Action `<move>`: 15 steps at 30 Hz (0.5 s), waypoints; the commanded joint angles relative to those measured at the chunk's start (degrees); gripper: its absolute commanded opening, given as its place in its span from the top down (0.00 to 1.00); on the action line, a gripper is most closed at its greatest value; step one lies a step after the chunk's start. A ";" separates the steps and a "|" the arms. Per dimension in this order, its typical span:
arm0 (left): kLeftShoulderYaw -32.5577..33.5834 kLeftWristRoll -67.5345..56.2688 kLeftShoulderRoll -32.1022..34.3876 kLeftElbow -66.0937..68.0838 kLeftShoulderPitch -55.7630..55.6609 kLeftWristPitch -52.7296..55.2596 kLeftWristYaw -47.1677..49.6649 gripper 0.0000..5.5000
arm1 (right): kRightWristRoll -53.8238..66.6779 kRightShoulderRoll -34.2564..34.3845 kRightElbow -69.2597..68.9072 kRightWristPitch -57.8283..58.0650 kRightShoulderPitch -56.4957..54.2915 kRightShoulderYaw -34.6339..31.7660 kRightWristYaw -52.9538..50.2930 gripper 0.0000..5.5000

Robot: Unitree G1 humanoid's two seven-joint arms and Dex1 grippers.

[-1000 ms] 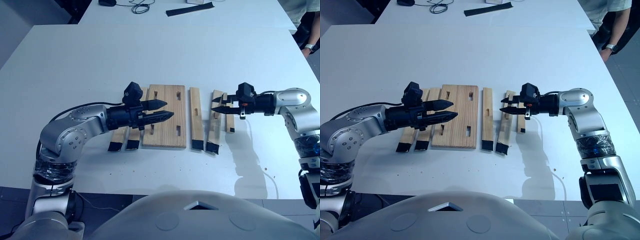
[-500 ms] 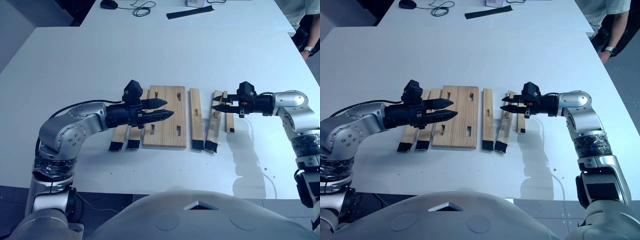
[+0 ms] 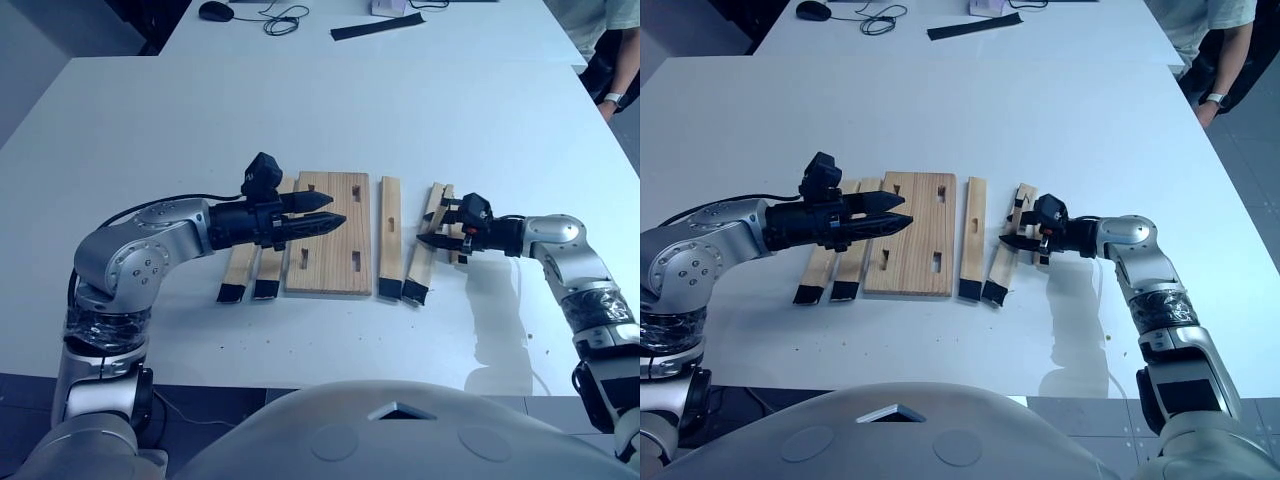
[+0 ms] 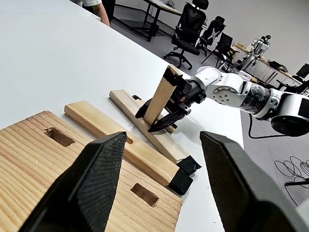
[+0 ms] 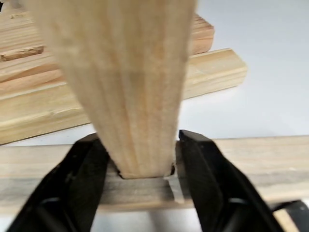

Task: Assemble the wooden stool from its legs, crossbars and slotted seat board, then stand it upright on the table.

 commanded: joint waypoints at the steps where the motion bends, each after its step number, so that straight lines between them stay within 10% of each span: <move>1: 0.17 0.22 0.40 -0.27 -0.08 0.43 0.35 0.49 | -4.43 0.75 3.54 0.74 1.62 1.11 -2.70 0.42; 15: 0.38 0.87 -0.57 -1.06 1.67 -0.87 1.70 0.49 | 7.54 -4.14 -18.96 15.86 1.05 -7.57 2.09 0.36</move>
